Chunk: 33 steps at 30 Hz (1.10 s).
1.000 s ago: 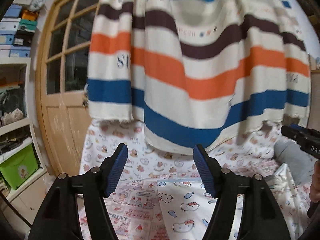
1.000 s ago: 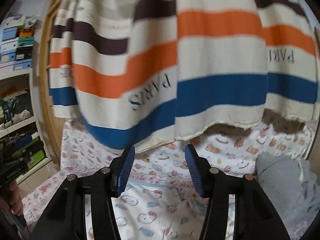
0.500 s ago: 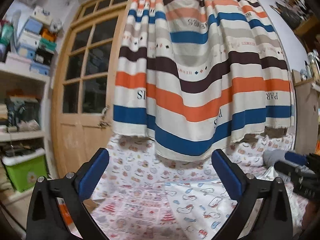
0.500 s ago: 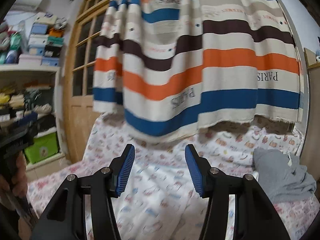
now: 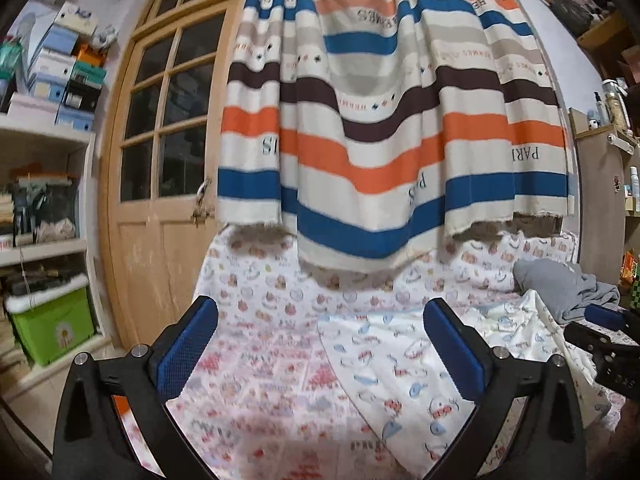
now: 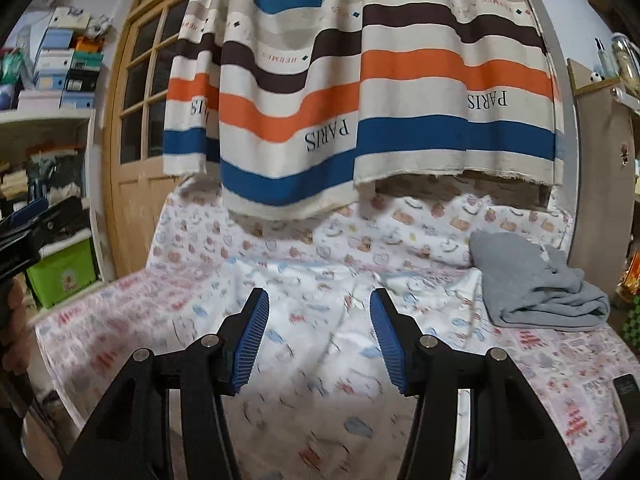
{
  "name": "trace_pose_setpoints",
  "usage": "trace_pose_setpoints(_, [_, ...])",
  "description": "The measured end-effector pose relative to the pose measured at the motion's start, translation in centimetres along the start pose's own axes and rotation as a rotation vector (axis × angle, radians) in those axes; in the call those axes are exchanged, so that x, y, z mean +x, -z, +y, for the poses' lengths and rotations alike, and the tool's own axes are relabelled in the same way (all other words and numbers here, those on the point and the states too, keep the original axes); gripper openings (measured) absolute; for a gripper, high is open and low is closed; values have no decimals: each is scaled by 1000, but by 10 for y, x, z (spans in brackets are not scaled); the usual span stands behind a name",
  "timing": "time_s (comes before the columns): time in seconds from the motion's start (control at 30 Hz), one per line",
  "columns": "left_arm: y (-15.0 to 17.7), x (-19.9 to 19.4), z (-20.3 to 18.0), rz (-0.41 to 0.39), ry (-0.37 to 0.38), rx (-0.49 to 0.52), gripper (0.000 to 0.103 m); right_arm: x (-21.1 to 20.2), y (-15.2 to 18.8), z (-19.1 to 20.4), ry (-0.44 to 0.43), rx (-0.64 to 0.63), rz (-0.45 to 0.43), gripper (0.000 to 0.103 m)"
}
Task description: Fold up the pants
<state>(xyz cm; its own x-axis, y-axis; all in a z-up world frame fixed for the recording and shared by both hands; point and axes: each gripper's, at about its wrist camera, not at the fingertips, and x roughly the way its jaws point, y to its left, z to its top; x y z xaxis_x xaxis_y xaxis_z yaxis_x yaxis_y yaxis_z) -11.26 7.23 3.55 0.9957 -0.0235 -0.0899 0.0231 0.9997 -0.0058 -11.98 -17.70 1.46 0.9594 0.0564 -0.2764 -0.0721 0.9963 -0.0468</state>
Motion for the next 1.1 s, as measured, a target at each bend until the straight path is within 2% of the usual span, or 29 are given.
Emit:
trace_pose_setpoints(0.13, [13, 1, 2, 40, -21, -24, 102, -1, 18, 15, -99, 5, 53, 54])
trace_pose_setpoints(0.2, [16, 1, 4, 53, -33, -26, 102, 4, 26, 27, -159, -7, 78, 46])
trace_pose_setpoints(0.3, [19, 0, 9, 58, -62, -17, 102, 12, 37, 52, -269, -34, 128, 27])
trace_pose_setpoints(0.47, [22, -3, 18, 57, -97, -9, 102, 17, 47, 85, -372, -66, 155, 26])
trace_pose_setpoints(0.67, [29, 2, 29, 85, -98, -28, 102, 29, 62, 114, -414, -120, 219, 26])
trace_pose_setpoints(0.87, [35, 7, 34, 106, -97, -37, 102, 43, 72, 123, -361, -155, 267, 26])
trace_pose_setpoints(1.0, [37, 9, 34, 117, -97, -30, 102, 44, 75, 129, -349, -204, 265, 27])
trace_pose_setpoints(1.1, [39, 10, 34, 124, -92, -30, 102, 41, 77, 136, -366, -246, 261, 44])
